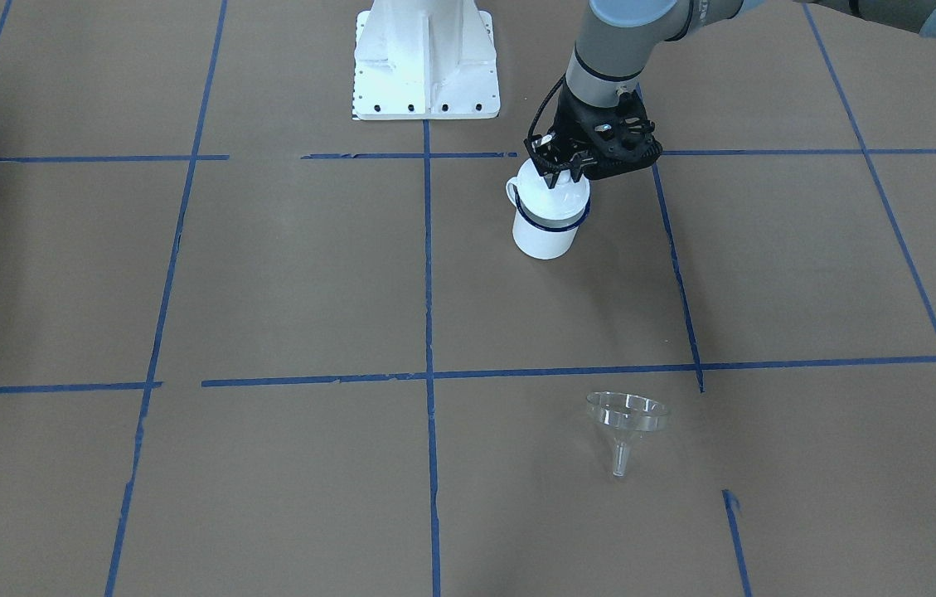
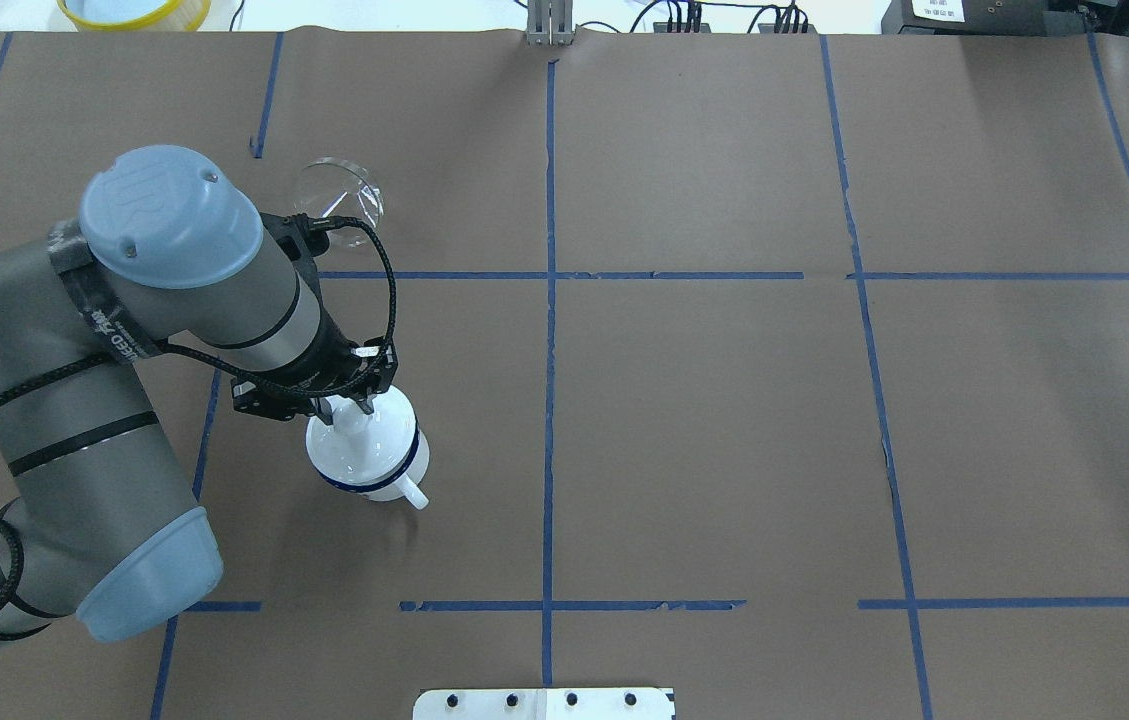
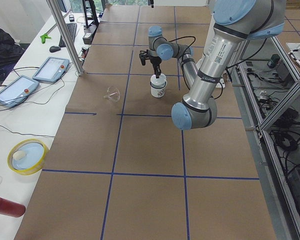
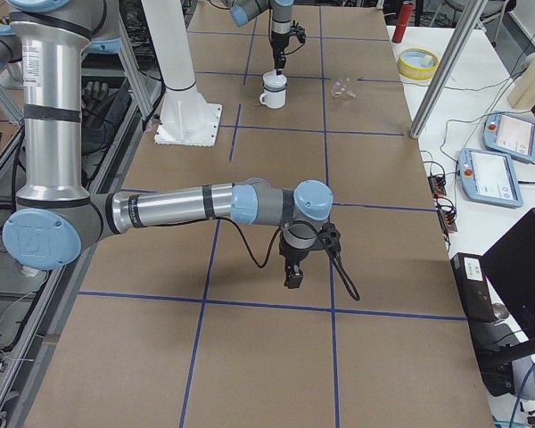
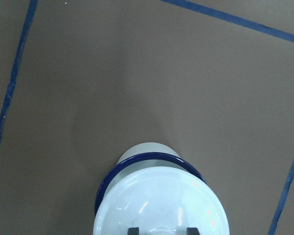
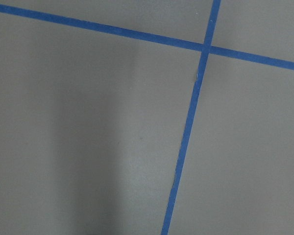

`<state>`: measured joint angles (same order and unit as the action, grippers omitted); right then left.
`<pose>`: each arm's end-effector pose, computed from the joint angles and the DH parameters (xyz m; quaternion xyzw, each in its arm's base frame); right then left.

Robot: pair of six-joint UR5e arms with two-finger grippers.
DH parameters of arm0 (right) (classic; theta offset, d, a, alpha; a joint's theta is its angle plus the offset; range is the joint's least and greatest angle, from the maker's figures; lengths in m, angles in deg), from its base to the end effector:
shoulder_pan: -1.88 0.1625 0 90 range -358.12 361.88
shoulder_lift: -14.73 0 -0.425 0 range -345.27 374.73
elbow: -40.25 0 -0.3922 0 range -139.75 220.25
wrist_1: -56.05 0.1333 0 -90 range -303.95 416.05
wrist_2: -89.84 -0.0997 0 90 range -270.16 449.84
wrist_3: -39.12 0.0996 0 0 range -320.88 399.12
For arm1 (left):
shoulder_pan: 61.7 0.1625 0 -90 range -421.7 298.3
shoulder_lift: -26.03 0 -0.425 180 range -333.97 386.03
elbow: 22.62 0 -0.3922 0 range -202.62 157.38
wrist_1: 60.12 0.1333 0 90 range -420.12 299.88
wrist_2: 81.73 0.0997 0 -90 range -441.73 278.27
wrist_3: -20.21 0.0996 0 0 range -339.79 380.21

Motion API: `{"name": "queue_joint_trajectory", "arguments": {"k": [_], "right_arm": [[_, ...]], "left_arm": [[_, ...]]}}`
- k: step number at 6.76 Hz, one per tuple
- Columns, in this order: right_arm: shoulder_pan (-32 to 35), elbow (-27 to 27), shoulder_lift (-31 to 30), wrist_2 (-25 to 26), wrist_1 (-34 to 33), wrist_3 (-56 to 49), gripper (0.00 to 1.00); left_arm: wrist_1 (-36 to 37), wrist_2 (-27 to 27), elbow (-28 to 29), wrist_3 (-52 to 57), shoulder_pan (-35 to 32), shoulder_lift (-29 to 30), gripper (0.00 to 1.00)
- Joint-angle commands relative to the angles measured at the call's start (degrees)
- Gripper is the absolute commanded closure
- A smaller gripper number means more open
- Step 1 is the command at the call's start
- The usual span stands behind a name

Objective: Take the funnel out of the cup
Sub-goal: 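Lower the lid onto the mug opening and release it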

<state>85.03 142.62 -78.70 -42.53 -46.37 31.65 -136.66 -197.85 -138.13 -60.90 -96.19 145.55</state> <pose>0.0112 -0.4617 0.6053 -0.0264 -0.3614 -0.1053 0.9261 0.4176 -0.3954 0.2117 -0.0685 0.3993 -0.1236 0.9059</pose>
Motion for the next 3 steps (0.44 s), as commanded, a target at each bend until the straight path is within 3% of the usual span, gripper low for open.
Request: {"name": "queue_joint_trajectory", "arguments": {"k": [1,3], "right_arm": [[0.0,0.03,0.0,0.0,0.03,0.0,0.0],[0.0,0.03,0.0,0.0,0.03,0.0,0.0]], "left_arm": [[-0.01,0.01,0.2,0.33,-0.05,-0.16,1.0],[-0.01,0.01,0.2,0.6,-0.05,-0.34,1.0]]}}
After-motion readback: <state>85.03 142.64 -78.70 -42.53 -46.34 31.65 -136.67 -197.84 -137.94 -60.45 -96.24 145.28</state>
